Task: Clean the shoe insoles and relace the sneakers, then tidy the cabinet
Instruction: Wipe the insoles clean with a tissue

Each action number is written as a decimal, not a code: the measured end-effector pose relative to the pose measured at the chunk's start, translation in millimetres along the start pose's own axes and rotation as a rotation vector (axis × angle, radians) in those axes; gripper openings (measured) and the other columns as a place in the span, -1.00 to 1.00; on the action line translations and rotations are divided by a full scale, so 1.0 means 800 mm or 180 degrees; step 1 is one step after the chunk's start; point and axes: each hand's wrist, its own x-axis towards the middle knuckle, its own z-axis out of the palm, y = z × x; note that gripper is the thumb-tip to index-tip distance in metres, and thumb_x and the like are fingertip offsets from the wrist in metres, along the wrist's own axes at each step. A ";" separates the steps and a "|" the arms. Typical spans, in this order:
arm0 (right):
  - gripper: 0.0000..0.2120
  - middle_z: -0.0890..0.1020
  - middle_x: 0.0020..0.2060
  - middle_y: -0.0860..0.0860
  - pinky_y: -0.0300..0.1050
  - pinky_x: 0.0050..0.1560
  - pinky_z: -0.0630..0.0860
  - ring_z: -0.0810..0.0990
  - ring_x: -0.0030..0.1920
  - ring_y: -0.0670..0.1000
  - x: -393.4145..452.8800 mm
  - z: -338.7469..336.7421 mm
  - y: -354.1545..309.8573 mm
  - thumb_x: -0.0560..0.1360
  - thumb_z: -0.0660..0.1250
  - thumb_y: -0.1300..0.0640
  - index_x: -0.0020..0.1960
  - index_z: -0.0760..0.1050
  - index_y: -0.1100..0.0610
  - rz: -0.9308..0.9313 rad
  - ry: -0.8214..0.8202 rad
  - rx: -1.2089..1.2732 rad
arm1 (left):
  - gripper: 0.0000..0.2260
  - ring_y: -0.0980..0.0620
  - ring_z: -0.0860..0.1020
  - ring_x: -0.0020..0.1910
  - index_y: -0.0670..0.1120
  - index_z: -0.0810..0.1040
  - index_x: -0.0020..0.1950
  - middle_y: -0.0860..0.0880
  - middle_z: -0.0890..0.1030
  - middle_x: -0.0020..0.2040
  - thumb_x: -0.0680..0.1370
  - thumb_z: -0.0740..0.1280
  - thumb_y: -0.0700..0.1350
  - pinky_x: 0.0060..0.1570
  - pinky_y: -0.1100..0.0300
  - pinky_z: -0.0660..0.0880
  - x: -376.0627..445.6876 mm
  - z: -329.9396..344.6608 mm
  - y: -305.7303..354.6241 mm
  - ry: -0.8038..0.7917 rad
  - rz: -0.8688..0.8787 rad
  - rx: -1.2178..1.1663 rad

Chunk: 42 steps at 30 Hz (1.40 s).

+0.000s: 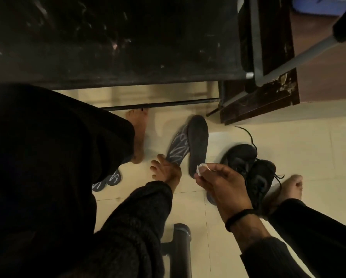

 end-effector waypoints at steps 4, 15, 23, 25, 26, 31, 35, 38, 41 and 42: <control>-0.84 0.72 -0.10 0.21 -0.18 -0.12 0.64 0.73 -0.07 0.14 0.004 -0.005 0.001 0.49 0.47 0.26 0.05 0.64 0.29 -0.0013 -0.0012 0.0031 | -0.53 -0.20 0.38 0.22 -0.02 0.25 0.36 -0.15 0.35 0.27 0.53 0.35 0.00 0.17 -0.15 0.39 0.016 0.003 -0.006 -0.0277 -0.0161 0.0098; -0.81 0.72 -0.02 0.18 0.03 0.12 0.63 0.71 0.05 0.15 -0.005 -0.002 -0.011 0.50 0.43 0.28 0.10 0.60 0.31 0.0201 -0.0154 0.0492 | -0.40 -0.25 0.49 0.27 -0.11 0.23 0.49 -0.21 0.43 0.35 0.55 0.34 0.09 0.27 -0.09 0.43 0.031 0.020 -0.024 -0.0701 -0.0030 -0.0138; -0.85 0.74 -0.02 0.10 0.03 0.13 0.62 0.70 0.07 0.10 0.001 -0.008 -0.007 0.49 0.46 0.22 0.04 0.65 0.21 0.0274 -0.0026 0.0321 | -0.51 -0.26 0.50 0.18 -0.09 0.33 0.32 -0.17 0.41 0.23 0.52 0.39 0.10 0.21 -0.11 0.48 0.030 0.028 -0.011 -0.0558 0.0158 -0.0026; -0.86 0.74 -0.03 0.11 0.01 0.11 0.62 0.70 0.05 0.10 0.002 -0.006 -0.007 0.49 0.46 0.23 0.04 0.64 0.22 0.0265 -0.0050 0.0356 | -0.51 -0.23 0.52 0.16 -0.08 0.37 0.30 -0.15 0.43 0.22 0.49 0.44 0.10 0.20 -0.06 0.49 0.033 0.025 -0.011 -0.0597 0.0076 -0.0183; -0.86 0.74 -0.03 0.11 0.01 0.11 0.62 0.71 0.04 0.09 0.002 -0.005 -0.008 0.49 0.45 0.24 0.05 0.63 0.23 0.0239 -0.0069 0.0332 | -0.50 -0.20 0.54 0.14 -0.09 0.41 0.28 -0.13 0.45 0.22 0.46 0.48 0.10 0.18 -0.02 0.51 0.037 0.025 -0.010 -0.0669 -0.0003 -0.0289; -0.85 0.72 0.00 0.18 0.00 0.11 0.63 0.70 0.01 0.10 -0.003 0.002 -0.020 0.51 0.43 0.27 0.07 0.61 0.27 0.0238 -0.0119 0.0350 | -0.35 -0.11 0.66 -0.20 -0.21 0.61 0.02 -0.12 0.68 -0.14 0.11 0.64 0.16 -0.17 0.09 0.60 0.062 0.023 -0.020 -0.1464 -0.0349 -0.0454; -0.72 0.69 0.07 0.23 -0.03 0.06 0.64 0.68 -0.01 0.10 -0.014 0.008 -0.035 0.51 0.42 0.30 0.21 0.56 0.32 0.0313 -0.0189 0.0701 | -0.79 0.10 0.40 -0.62 -0.17 0.60 -0.17 -0.04 0.53 -0.44 0.41 0.59 -0.11 -0.56 0.30 0.33 0.024 -0.057 0.003 -0.2001 -0.0001 -0.0227; -0.71 0.69 0.09 0.20 -0.05 0.04 0.65 0.68 0.03 0.10 -0.031 0.009 -0.055 0.54 0.37 0.32 0.25 0.54 0.29 0.0367 -0.0227 0.1080 | -0.72 0.02 0.43 -0.44 -0.23 0.62 -0.06 -0.07 0.54 -0.31 0.46 0.55 -0.03 -0.41 0.21 0.37 -0.008 -0.111 0.025 -0.2072 0.0317 0.0235; -0.81 0.67 0.08 0.17 -0.05 -0.01 0.63 0.67 0.01 0.10 -0.055 0.010 -0.073 0.57 0.33 0.32 0.17 0.55 0.23 0.0257 -0.0302 0.1237 | -0.73 -0.02 0.45 -0.31 -0.26 0.60 -0.07 -0.07 0.51 -0.27 0.54 0.48 -0.04 -0.15 0.16 0.41 -0.044 -0.157 0.040 -0.2075 0.0532 0.0534; -0.83 0.66 0.07 0.17 -0.05 -0.02 0.63 0.66 0.01 0.10 -0.067 0.009 -0.078 0.57 0.33 0.32 0.14 0.55 0.22 0.0176 -0.0340 0.1273 | -0.74 0.00 0.44 -0.34 -0.24 0.58 -0.14 -0.06 0.50 -0.31 0.54 0.47 -0.05 -0.16 0.17 0.41 -0.059 -0.172 0.044 -0.2052 0.0584 0.0619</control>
